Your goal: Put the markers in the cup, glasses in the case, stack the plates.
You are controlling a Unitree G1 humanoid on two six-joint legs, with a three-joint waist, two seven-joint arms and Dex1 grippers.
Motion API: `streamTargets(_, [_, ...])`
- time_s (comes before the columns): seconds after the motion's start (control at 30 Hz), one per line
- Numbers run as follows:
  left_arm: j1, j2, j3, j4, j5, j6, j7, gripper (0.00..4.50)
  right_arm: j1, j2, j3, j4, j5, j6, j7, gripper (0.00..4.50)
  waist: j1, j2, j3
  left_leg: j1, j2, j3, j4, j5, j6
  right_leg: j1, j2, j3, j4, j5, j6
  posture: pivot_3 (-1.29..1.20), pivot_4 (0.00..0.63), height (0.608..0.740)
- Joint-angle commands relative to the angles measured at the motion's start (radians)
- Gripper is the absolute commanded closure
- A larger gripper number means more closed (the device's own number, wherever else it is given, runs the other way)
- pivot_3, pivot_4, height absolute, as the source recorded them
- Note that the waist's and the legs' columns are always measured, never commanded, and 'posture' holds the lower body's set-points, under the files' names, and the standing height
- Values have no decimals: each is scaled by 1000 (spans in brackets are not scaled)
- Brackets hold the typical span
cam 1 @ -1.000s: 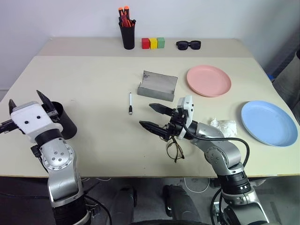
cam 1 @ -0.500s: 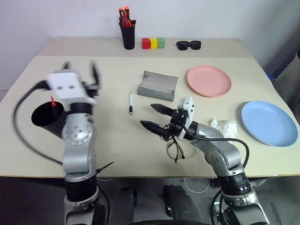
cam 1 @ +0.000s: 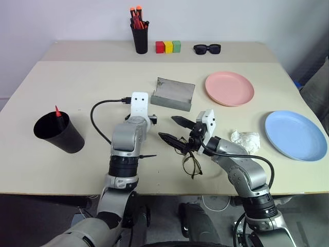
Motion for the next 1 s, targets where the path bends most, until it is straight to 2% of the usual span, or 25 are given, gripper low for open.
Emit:
streamTargets(0.03, [-44,-24,102,77,-26,18,55,766,1,2,-9,-48,2,-22,-8,0,-1,0,0,0,0,0,0,0,0,0,0,0,0,0,0,0,150,740])
streamTargets(0.17, [-56,-1,94,101,2,0,93,2645,10,3,-8,-51,-2,-26,-13,0,0,1,0,2,0,0,0,0,0,2,0,0,0,0,0,0,150,740])
streamTargets(0.2, [-55,1,93,100,2,-7,98,3282,12,3,-7,-52,-3,-26,-14,0,1,1,0,2,0,0,0,0,0,2,0,0,0,0,0,0,150,740])
streamTargets(0.27, [-36,12,63,71,2,-70,85,4184,14,5,-4,-53,-4,-27,-16,0,1,1,0,2,0,0,0,0,0,2,0,0,0,0,0,0,150,740])
streamTargets(0.3, [-23,25,29,46,11,-127,72,4476,14,5,-3,-53,-4,-27,-17,0,2,1,0,2,0,0,0,0,0,3,0,0,0,0,0,0,150,740])
streamTargets(0.43, [56,73,-48,-113,19,-477,12,4476,6,6,-2,-49,-5,-26,-18,0,0,0,0,1,0,0,-1,0,-1,1,0,0,0,0,0,0,150,740])
streamTargets(0.53, [140,130,-53,-253,38,-745,-9,4476,-2,4,-5,-44,-3,-26,-15,0,0,1,0,-2,0,1,-2,1,-2,-4,0,1,0,0,-1,0,150,740])
streamTargets(0.63, [221,217,-49,-360,138,-889,43,4476,-5,2,-7,-42,-3,-28,-10,0,1,1,0,-2,1,2,-3,1,-2,-5,-1,2,0,1,-1,0,150,740])
streamTargets(0.73, [340,290,0,-487,220,-1004,91,4476,-13,2,-6,-35,2,-31,2,0,2,1,0,-2,1,3,-3,1,-2,-4,-1,3,0,1,-1,0,150,740])
streamTargets(0.83, [447,328,44,-578,257,-1045,99,4476,-25,10,-5,-25,11,-31,16,0,4,1,0,-2,1,3,-2,1,-2,-4,-1,2,0,1,-1,0,150,740])
streamTargets(1.0, [603,323,126,-679,268,-1020,101,4476,-52,31,-8,-35,92,7,70,0,4,1,0,-1,1,2,0,1,-1,-1,-1,2,0,1,-2,0,150,740])
